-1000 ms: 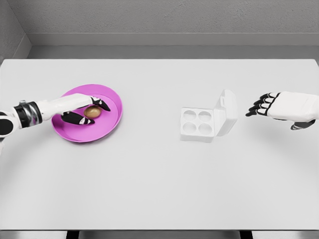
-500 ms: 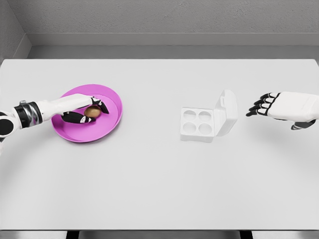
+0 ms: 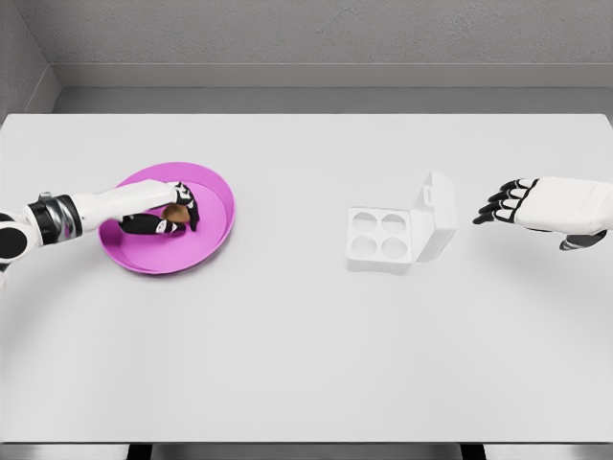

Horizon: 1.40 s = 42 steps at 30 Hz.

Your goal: Pack egg into the box and close the box lid

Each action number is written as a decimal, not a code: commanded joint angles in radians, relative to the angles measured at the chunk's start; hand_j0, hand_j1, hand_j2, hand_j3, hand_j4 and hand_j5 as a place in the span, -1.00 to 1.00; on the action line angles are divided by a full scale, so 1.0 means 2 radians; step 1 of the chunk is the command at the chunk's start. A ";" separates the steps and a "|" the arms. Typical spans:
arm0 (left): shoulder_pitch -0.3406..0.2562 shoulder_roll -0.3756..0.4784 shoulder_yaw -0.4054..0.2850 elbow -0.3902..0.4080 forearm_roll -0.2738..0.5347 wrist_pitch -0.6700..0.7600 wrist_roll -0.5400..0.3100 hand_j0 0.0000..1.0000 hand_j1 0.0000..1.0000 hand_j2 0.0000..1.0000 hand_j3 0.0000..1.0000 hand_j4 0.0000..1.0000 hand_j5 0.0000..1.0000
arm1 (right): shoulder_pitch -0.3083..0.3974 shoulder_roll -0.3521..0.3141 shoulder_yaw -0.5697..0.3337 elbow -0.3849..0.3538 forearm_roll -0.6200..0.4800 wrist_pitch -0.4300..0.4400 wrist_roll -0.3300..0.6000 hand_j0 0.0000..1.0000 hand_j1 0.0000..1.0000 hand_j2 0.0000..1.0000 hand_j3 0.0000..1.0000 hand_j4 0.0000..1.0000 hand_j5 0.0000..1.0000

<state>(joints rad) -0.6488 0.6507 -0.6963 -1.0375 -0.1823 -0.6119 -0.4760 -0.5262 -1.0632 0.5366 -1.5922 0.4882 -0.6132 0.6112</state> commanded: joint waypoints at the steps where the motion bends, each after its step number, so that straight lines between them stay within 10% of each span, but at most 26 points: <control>1: -0.001 0.001 0.000 -0.001 0.002 0.001 -0.001 -0.40 -0.40 -0.40 -0.40 -0.40 -0.40 | 0.000 -0.001 -0.001 0.000 -0.002 0.001 0.000 1.00 1.00 1.00 1.00 1.00 1.00; 16: -0.011 0.001 -0.004 -0.109 0.003 0.001 0.000 -0.55 -0.55 -0.55 -0.55 -0.55 -0.55 | 0.000 -0.001 0.000 0.000 -0.002 0.001 0.000 1.00 1.00 1.00 1.00 1.00 1.00; 42: -0.104 -0.156 -0.109 -0.048 -0.022 0.001 -0.012 -0.54 -0.54 -0.54 -0.54 -0.54 -0.54 | 0.000 -0.007 -0.001 -0.001 -0.002 0.001 0.000 1.00 1.00 1.00 1.00 1.00 1.00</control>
<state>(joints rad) -0.8606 0.3708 -0.9021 -1.1548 -0.2252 -0.6150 -0.5024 -0.5262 -1.0754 0.5357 -1.5937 0.4881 -0.6132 0.6112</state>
